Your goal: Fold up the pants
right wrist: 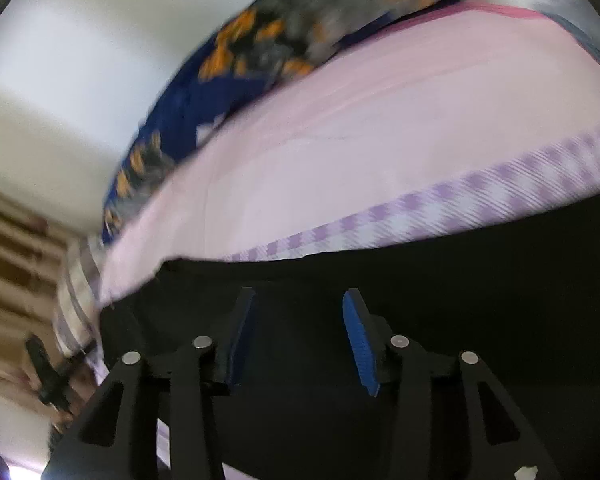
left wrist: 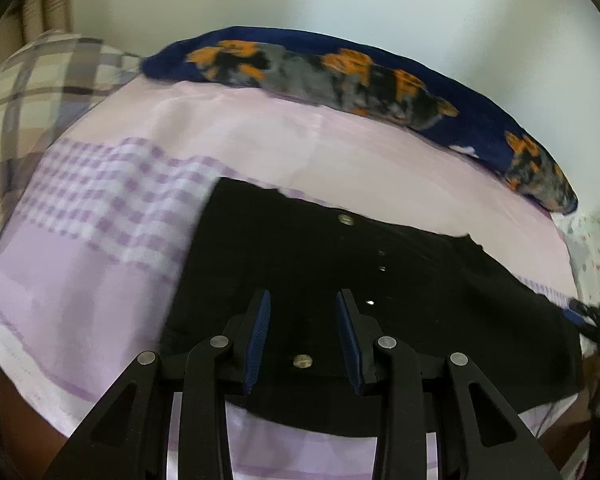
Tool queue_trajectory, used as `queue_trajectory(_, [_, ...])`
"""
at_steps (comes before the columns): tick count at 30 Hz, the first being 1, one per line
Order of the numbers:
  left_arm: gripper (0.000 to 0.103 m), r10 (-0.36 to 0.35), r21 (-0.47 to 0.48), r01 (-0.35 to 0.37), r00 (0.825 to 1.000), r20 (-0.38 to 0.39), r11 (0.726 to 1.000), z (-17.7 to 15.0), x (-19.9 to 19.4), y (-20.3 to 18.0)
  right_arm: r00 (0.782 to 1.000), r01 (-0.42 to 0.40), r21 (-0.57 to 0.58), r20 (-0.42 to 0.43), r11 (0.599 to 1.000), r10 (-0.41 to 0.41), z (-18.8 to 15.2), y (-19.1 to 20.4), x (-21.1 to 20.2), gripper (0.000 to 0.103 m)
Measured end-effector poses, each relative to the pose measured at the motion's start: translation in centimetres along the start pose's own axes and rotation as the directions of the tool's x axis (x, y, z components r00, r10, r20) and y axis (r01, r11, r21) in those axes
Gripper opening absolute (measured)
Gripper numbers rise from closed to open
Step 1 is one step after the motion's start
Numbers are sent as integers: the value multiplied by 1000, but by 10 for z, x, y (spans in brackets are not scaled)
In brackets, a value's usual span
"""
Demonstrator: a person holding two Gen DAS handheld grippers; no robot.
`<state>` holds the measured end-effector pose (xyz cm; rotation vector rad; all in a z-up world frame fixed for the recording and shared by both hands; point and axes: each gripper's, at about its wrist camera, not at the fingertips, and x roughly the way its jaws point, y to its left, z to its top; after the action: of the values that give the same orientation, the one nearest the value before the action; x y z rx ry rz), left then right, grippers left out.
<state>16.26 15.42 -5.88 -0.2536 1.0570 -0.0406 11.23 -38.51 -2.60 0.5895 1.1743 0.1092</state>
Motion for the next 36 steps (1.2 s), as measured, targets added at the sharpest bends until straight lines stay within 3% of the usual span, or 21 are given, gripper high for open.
queue_trajectory(5, [36,-11,58,12,1000,-22,998,-5,13,-21,992,37,-79,-120,996,-46,12,11,35,45])
queue_trajectory(7, [36,-15,84,17,999,-32,996,-6,20,-29,991,26,-111,-130,993,-41,12,18,40,22])
queue_trajectory(10, [36,-29,107,34,998,-48,994,-8,28,-41,990,68,-196,-109,978,-91,4,28,40,12])
queue_trajectory(16, [36,-76,156,86,995,-67,984,-6,41,-78,989,144,-198,62,969,-135,0,37,24,11])
queue_trajectory(19, [36,-112,189,125,991,-75,974,-5,47,-100,983,184,-189,46,965,-178,-1,32,38,13])
queue_trajectory(21, [36,-133,203,147,988,-79,968,-5,51,-111,985,172,-163,37,972,-168,1,26,42,19])
queue_trajectory(22, [36,-146,212,162,985,-87,964,-4,54,-120,985,174,-145,37,974,-171,3,23,42,28])
queue_trajectory(25, [36,-165,228,184,981,-100,956,-5,61,-137,987,143,-102,85,984,-134,3,15,25,29])
queue_trajectory(28, [36,-182,247,206,976,-115,947,-6,68,-152,974,173,-66,161,983,-161,8,-4,-13,29])
queue_trajectory(30, [36,-189,251,215,974,-124,944,-7,71,-158,953,237,-13,197,972,-229,11,-32,-40,30])
queue_trajectory(36, [36,-200,264,235,968,-152,936,-12,83,-178,882,434,92,158,896,-443,17,-113,-80,32])
